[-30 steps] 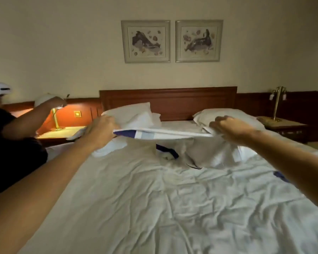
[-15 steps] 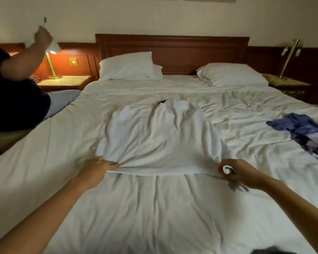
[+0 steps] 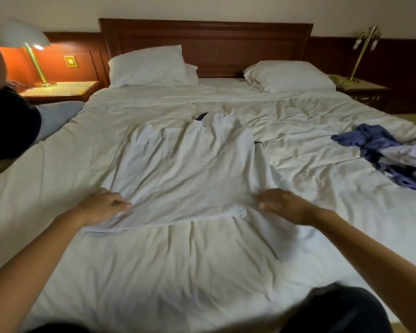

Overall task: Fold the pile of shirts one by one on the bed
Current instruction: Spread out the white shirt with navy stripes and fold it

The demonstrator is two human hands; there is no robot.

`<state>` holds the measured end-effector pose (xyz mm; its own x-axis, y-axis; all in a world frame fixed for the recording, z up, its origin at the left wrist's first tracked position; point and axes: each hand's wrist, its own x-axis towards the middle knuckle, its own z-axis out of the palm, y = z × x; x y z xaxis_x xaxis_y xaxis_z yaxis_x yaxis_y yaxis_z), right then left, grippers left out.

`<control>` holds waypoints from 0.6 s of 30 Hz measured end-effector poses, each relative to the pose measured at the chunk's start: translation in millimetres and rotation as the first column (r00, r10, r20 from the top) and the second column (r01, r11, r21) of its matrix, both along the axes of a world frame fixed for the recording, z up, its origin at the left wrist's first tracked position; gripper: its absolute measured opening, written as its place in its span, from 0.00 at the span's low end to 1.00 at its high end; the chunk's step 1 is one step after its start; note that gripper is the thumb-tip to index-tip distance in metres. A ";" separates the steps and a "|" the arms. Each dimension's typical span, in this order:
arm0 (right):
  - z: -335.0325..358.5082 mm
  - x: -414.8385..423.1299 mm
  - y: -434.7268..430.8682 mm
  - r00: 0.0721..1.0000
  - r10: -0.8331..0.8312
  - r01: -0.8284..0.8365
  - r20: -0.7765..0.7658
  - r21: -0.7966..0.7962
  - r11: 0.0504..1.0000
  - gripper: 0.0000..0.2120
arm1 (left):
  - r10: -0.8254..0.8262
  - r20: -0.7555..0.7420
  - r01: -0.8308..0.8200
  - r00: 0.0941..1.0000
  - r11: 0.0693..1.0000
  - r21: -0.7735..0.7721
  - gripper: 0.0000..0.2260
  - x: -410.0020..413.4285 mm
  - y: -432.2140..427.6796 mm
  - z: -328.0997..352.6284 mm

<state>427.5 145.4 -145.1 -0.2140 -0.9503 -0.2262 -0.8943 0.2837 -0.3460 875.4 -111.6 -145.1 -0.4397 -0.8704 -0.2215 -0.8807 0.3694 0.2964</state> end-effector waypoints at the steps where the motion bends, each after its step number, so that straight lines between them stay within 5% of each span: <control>1: -17.5 3.4 3.1 0.998 0.011 -0.007 -0.058 0.069 0.998 0.35 | 0.035 -0.003 -0.035 0.999 0.999 -0.021 0.16 2.5 0.4 -9.2; 4: -53.4 8.5 10.8 0.961 -0.031 0.049 -0.275 0.059 0.997 0.31 | 0.234 -0.005 -0.234 0.972 0.972 0.013 0.23 14.7 3.4 -38.7; 8: -48.8 18.2 -5.4 0.956 -0.097 0.058 -0.275 -0.147 0.987 0.39 | 0.398 -0.241 -0.427 0.885 0.900 -0.082 0.28 23.4 -5.2 -52.7; 12: -47.3 49.0 -34.7 0.985 0.045 -0.061 -0.164 -0.091 0.994 0.30 | 0.468 -0.557 -0.496 0.686 0.861 0.112 0.25 27.9 -20.4 -44.5; 15: -55.2 62.3 -44.7 0.991 0.052 -0.060 -0.127 -0.067 0.996 0.24 | 0.558 -0.699 -0.586 0.446 0.773 0.243 0.20 38.8 -29.1 -34.0; 17: -53.3 59.7 -48.5 0.990 -0.023 -0.007 -0.142 -0.209 0.978 0.19 | 0.566 -0.731 -0.713 0.380 0.683 0.159 0.17 57.2 -33.3 -23.4; 18: -49.8 57.4 -51.9 0.982 -0.059 0.009 -0.182 -0.263 0.965 0.16 | 0.565 -0.709 -0.749 0.422 0.658 0.079 0.16 68.6 -36.7 -18.6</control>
<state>484.9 93.5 -194.9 -0.2621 -0.9621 0.0748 -0.9412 0.2377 -0.2399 944.1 -148.2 -163.7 0.3535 -0.9313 0.0881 -0.4969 -0.1072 0.8612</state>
